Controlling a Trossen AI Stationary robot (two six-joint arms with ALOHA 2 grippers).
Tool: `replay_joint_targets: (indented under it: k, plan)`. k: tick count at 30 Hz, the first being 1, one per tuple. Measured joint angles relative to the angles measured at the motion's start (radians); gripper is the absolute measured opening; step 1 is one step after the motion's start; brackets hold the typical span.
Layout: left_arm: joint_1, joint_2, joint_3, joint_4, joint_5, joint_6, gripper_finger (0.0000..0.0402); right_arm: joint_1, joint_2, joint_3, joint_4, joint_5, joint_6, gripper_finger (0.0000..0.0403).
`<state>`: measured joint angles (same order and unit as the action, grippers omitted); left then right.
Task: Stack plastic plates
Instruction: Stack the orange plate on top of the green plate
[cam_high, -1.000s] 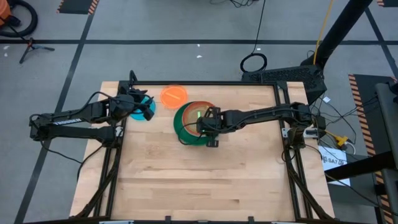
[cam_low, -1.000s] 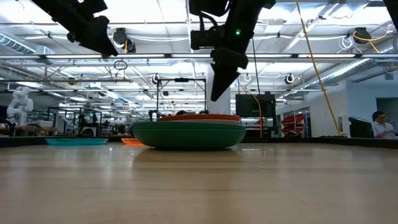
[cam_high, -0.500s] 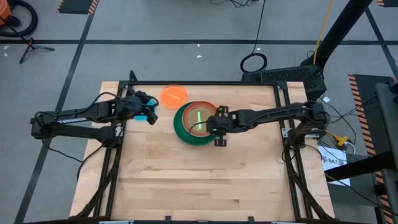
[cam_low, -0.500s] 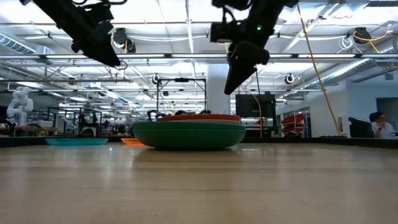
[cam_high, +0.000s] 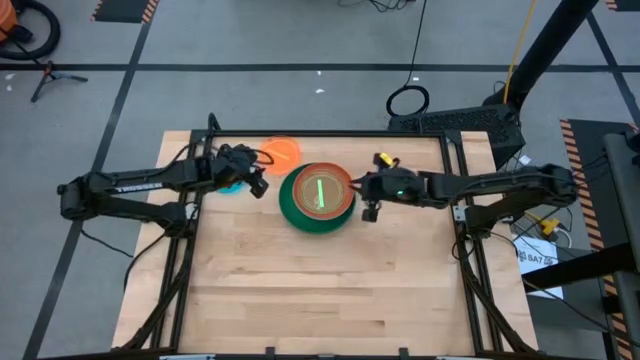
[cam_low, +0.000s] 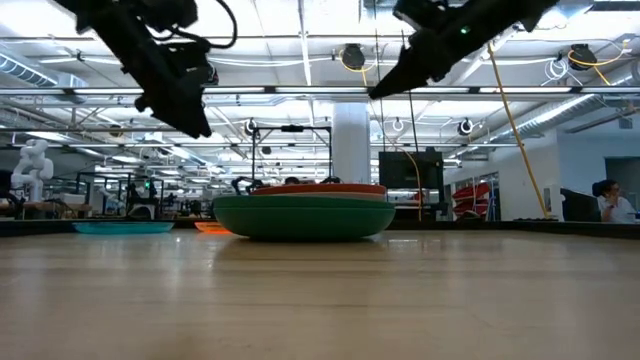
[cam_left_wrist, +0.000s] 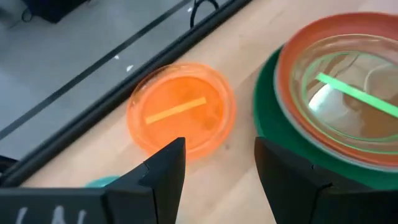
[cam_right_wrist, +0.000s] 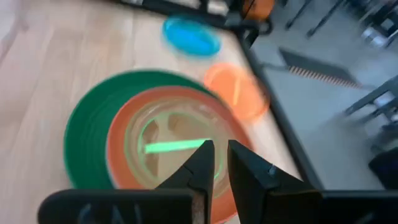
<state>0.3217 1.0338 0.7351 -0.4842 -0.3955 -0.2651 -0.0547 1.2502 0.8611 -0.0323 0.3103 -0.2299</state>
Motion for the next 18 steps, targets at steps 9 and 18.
replay_joint_targets:
  k: [9, 18]
  plan:
    - [0.314, 0.207, 0.220, -0.045, 0.269, 0.187, 0.0198, -0.034, -0.101, -0.140, 0.242, -0.003, -0.047, 0.0038]
    - [0.499, 0.504, 0.315, -0.092, 0.450, 0.249, 0.0198, -0.034, -0.094, -0.141, 0.210, -0.002, -0.042, 0.0038]
